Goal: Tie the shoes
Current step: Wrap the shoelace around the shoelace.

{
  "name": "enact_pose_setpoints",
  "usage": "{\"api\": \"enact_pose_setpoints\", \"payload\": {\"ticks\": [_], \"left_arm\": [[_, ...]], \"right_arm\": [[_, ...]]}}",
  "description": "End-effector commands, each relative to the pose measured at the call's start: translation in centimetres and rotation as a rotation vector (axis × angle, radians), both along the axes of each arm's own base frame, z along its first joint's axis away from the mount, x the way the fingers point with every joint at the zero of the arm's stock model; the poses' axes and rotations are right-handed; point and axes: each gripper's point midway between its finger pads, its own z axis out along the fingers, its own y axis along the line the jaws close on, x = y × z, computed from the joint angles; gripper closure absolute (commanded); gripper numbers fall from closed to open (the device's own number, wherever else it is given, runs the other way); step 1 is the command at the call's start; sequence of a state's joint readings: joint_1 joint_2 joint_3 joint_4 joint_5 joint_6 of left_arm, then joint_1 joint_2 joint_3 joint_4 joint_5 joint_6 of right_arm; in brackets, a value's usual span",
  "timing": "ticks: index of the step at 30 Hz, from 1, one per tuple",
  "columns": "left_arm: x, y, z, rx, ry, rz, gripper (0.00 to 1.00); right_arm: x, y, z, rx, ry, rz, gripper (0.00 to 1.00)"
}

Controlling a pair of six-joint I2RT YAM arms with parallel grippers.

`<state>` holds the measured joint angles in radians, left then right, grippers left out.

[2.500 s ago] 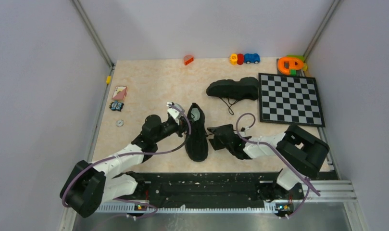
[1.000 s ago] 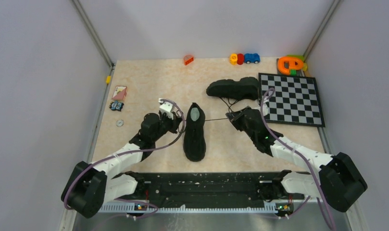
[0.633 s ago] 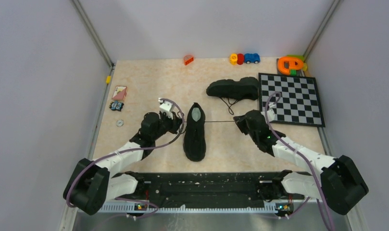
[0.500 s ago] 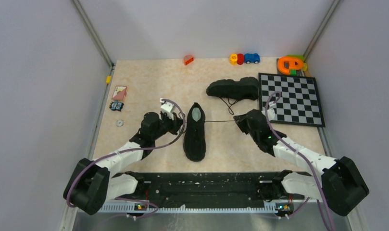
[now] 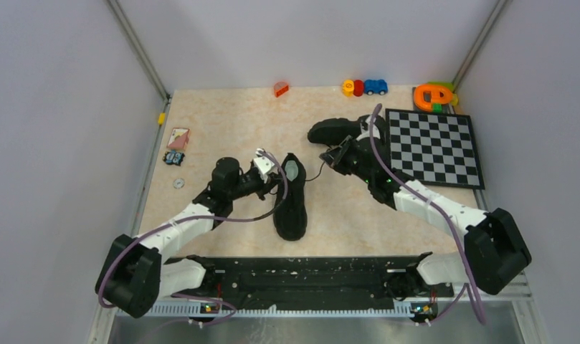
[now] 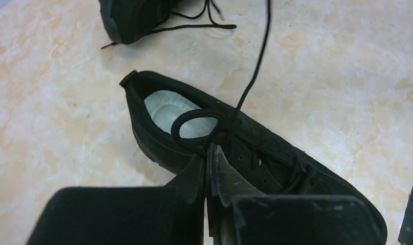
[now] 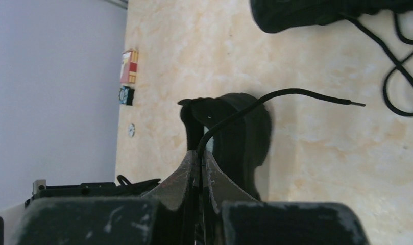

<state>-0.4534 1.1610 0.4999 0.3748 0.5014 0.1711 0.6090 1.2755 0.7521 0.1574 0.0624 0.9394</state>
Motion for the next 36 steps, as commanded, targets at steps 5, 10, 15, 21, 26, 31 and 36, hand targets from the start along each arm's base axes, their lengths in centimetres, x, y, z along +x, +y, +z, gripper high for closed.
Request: {"api": "enact_pose_setpoints", "payload": {"ticks": [5, 10, 15, 21, 26, 31, 36], "left_arm": [[-0.2, -1.7, 1.5, 0.148, -0.092, -0.216, 1.00], [0.2, -2.0, 1.0, 0.211, -0.106, -0.263, 1.00], [0.7, -2.0, 0.7, 0.233, -0.095, -0.258, 1.00], [0.6, -2.0, 0.4, 0.229, -0.085, -0.249, 1.00], [0.8, -1.9, 0.4, 0.211, -0.084, -0.222, 1.00], [0.7, -1.9, 0.6, 0.195, -0.086, -0.213, 1.00], [0.6, -2.1, 0.7, 0.178, -0.077, -0.210, 1.00]], "right_arm": [[0.6, 5.7, 3.0, -0.029, -0.083, 0.211, 1.00], [1.0, 7.8, 3.1, -0.018, -0.086, 0.264, 0.99], [1.6, 8.9, 3.8, 0.029, -0.116, 0.278, 0.98], [5.1, 7.3, 4.5, 0.019, -0.137, 0.139, 0.96], [8.3, 4.1, 3.3, -0.027, -0.116, -0.011, 0.56], [5.8, 2.6, -1.3, -0.048, 0.018, -0.011, 0.39], [2.5, 2.1, -3.8, 0.114, 0.042, -0.005, 0.34]]}}
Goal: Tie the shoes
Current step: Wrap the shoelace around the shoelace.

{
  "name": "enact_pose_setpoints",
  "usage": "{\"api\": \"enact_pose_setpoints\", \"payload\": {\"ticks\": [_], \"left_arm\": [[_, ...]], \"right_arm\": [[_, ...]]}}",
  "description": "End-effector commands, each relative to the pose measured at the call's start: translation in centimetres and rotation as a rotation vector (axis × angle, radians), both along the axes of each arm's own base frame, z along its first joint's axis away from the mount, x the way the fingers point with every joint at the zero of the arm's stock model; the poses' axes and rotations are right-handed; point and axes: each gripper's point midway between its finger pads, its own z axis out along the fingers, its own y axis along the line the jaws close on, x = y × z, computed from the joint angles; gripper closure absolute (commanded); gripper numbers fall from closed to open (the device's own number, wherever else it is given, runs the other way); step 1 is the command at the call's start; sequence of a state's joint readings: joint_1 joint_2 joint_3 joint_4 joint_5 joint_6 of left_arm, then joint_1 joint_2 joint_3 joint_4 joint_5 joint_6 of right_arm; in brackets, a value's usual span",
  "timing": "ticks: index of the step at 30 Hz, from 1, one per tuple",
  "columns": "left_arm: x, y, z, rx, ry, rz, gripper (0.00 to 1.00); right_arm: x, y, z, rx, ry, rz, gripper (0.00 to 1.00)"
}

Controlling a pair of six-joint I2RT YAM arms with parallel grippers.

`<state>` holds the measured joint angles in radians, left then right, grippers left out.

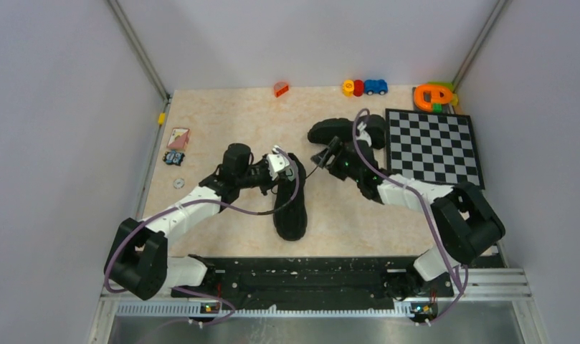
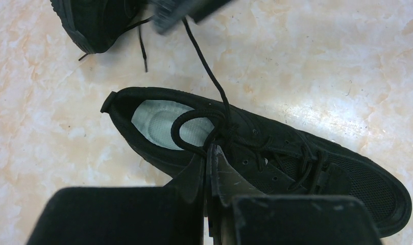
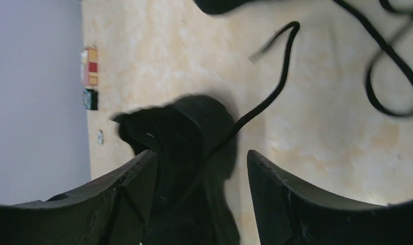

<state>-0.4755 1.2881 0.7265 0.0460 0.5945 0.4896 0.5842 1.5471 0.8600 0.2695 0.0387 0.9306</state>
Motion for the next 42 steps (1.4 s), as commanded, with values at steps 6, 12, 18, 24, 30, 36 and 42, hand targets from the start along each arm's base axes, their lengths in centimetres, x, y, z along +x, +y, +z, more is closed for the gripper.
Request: {"api": "enact_pose_setpoints", "payload": {"ticks": [6, 12, 18, 24, 30, 36, 42], "left_arm": [[0.1, -0.5, 1.4, -0.057, -0.032, 0.006, 1.00], [0.0, -0.5, 1.6, -0.065, -0.038, 0.007, 1.00], [0.0, -0.5, 1.9, -0.069, -0.049, 0.007, 1.00], [-0.1, -0.3, 2.0, -0.075, -0.063, 0.011, 1.00], [-0.1, -0.2, 1.9, -0.071, -0.062, 0.015, 1.00], [-0.2, -0.2, 1.8, -0.069, -0.062, 0.013, 1.00], [-0.2, -0.2, 1.7, -0.068, -0.062, 0.014, 1.00]], "right_arm": [[-4.1, 0.1, -1.5, 0.254, 0.049, -0.001, 0.34], [-4.7, 0.4, -1.9, 0.357, 0.132, -0.059, 0.34], [-5.5, 0.6, -2.1, 0.438, 0.213, -0.188, 0.34], [-6.4, 1.3, -3.0, 0.475, 0.268, -0.252, 0.35], [-6.6, 0.7, -5.2, 0.494, 0.290, -0.321, 0.37], [-5.7, 1.0, -6.1, 0.544, 0.264, -0.337, 0.38], [-4.4, 1.8, -6.5, 0.574, 0.236, -0.346, 0.54]]}}
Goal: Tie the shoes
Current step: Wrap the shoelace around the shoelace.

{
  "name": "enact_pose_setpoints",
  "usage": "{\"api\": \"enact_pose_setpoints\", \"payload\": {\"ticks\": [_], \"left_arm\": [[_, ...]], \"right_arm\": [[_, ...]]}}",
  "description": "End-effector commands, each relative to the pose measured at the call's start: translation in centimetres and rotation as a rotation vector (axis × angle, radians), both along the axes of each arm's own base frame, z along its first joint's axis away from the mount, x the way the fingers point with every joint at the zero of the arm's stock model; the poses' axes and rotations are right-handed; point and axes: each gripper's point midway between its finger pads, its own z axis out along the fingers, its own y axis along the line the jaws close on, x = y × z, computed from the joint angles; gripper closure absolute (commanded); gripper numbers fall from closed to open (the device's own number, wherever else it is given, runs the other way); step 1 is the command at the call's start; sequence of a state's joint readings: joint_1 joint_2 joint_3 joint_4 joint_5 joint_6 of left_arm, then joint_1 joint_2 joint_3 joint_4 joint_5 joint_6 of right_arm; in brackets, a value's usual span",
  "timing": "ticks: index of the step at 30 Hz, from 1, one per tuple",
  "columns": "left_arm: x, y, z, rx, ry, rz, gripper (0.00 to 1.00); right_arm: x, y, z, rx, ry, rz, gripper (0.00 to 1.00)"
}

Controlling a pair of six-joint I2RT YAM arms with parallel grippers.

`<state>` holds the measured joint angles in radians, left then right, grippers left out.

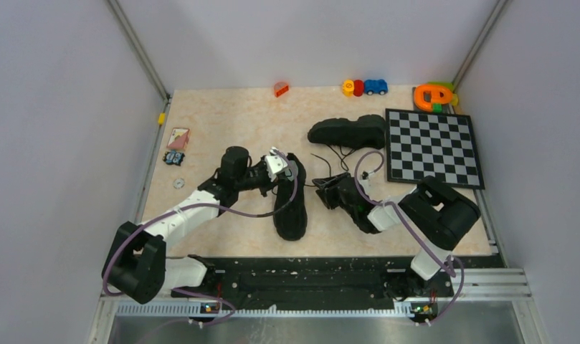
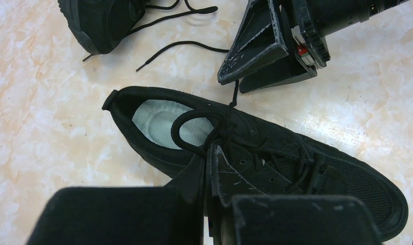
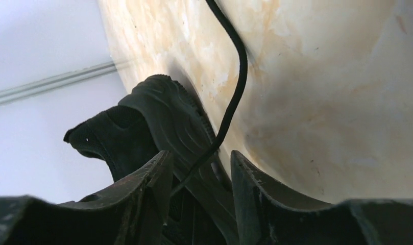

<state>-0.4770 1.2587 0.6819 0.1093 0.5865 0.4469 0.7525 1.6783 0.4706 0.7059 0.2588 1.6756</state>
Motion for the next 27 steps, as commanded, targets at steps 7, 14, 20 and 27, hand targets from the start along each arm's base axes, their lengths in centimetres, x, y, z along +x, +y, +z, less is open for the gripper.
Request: {"api": "enact_pose_setpoints", "payload": {"ticks": [7, 14, 20, 27], "left_arm": [[0.3, -0.1, 1.4, -0.019, -0.056, 0.002, 1.00], [0.8, 0.5, 1.0, -0.003, -0.040, 0.056, 1.00], [2.0, 2.5, -0.1, 0.048, 0.000, 0.210, 1.00], [2.1, 3.2, 0.1, 0.065, -0.021, 0.236, 1.00]], "right_arm": [[1.9, 1.3, 5.6, 0.098, -0.207, -0.013, 1.00], [1.8, -1.4, 9.5, -0.071, -0.310, -0.039, 1.00], [1.7, -4.5, 8.9, -0.197, -0.235, -0.107, 1.00], [1.6, -3.6, 10.6, -0.184, -0.325, -0.047, 1.00]]}}
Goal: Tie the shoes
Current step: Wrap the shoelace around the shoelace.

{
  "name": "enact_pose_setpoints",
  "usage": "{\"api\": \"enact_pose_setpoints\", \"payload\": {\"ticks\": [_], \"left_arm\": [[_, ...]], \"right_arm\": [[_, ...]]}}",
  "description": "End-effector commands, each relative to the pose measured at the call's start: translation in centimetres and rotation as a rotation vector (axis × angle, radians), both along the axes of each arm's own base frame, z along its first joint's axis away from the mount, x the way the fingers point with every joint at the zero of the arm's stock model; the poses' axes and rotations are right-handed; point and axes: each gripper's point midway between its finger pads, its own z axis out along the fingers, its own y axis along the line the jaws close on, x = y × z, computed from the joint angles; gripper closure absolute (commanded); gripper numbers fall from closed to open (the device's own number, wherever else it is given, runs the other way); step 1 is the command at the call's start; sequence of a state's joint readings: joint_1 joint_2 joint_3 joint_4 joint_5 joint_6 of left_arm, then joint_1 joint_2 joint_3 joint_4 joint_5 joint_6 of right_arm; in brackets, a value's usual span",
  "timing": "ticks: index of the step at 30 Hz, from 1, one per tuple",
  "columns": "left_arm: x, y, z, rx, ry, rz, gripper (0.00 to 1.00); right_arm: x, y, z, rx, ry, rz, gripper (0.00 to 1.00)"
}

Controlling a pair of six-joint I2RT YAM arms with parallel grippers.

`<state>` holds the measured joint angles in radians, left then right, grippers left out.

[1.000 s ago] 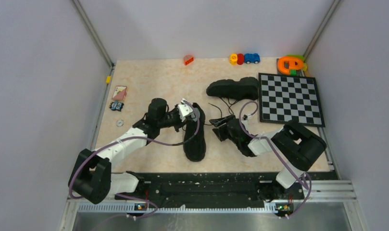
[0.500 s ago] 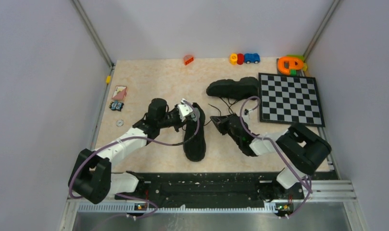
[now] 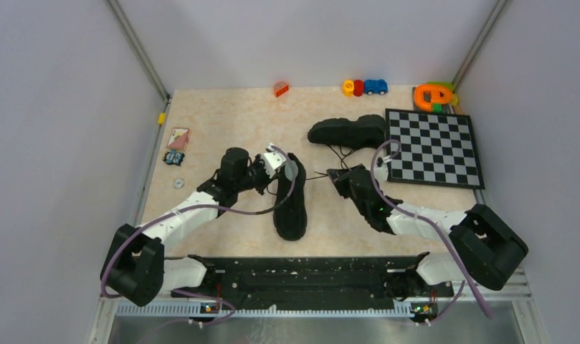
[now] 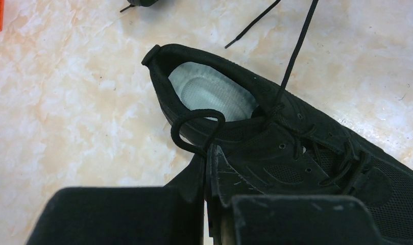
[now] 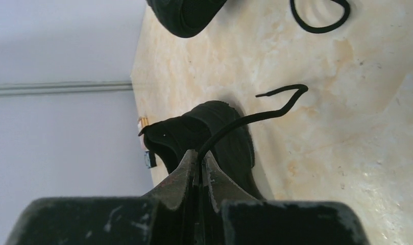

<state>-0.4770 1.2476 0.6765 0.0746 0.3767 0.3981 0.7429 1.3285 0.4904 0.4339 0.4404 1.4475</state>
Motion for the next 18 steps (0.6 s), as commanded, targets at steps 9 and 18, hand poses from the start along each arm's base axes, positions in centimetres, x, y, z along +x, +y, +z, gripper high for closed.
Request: {"api": "enact_pose_setpoints", "payload": {"ticks": [9, 18], "left_arm": [[-0.4, -1.4, 3.1, -0.018, -0.111, -0.131, 1.00], [-0.7, -3.0, 3.4, 0.007, -0.118, -0.246, 1.00]], "right_arm": [[1.4, 7.3, 8.7, -0.065, -0.337, 0.386, 1.00], [2.0, 10.9, 9.9, -0.075, -0.390, 0.604, 0.93]]}}
